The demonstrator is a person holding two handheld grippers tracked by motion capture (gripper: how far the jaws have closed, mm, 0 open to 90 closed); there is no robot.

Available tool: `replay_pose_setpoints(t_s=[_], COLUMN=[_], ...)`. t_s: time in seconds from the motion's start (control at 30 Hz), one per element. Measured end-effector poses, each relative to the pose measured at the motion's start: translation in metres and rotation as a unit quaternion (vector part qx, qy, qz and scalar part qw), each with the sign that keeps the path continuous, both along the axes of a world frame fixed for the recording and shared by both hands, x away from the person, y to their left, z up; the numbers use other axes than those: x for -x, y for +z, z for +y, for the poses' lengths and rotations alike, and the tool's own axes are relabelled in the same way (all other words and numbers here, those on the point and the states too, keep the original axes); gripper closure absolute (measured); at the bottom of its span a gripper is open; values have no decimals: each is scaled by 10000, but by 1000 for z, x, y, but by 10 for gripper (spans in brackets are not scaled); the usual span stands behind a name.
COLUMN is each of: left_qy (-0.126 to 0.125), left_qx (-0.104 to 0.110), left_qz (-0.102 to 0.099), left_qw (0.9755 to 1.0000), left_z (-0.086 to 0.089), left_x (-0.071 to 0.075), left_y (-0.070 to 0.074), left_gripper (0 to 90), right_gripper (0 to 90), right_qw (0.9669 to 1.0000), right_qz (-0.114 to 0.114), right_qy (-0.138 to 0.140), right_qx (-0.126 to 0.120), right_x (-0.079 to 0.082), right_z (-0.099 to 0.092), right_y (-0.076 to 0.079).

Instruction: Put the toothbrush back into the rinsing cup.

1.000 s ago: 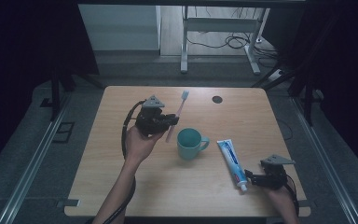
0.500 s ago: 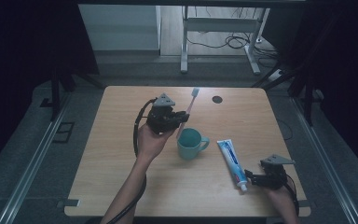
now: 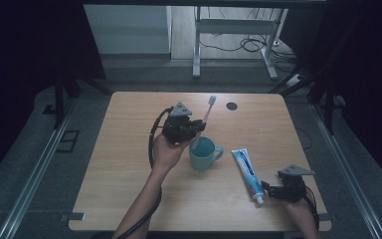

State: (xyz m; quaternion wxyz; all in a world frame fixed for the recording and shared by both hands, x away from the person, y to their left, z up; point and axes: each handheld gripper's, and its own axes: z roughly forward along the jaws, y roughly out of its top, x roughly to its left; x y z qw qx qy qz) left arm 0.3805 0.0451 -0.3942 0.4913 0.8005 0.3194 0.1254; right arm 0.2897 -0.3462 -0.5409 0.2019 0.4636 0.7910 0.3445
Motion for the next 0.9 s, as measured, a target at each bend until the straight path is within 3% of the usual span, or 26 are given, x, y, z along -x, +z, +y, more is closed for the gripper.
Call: replay_pose_setpoints(t_s=[0.73,0.9], left_qy=[138,187], left_qx=[-32,-124], left_qz=[145,176], left_qw=[9998,9996], left_z=[-3,-5], left_x=[-3,-3], left_y=[-39,-48], left_gripper=[789,788], right_gripper=[168,169], right_qw=[10000,10000], right_qz=[1,10], right_qy=[9,4], right_qx=[-2,-8], right_x=[0,0], right_z=[0,0], right_y=[0,0])
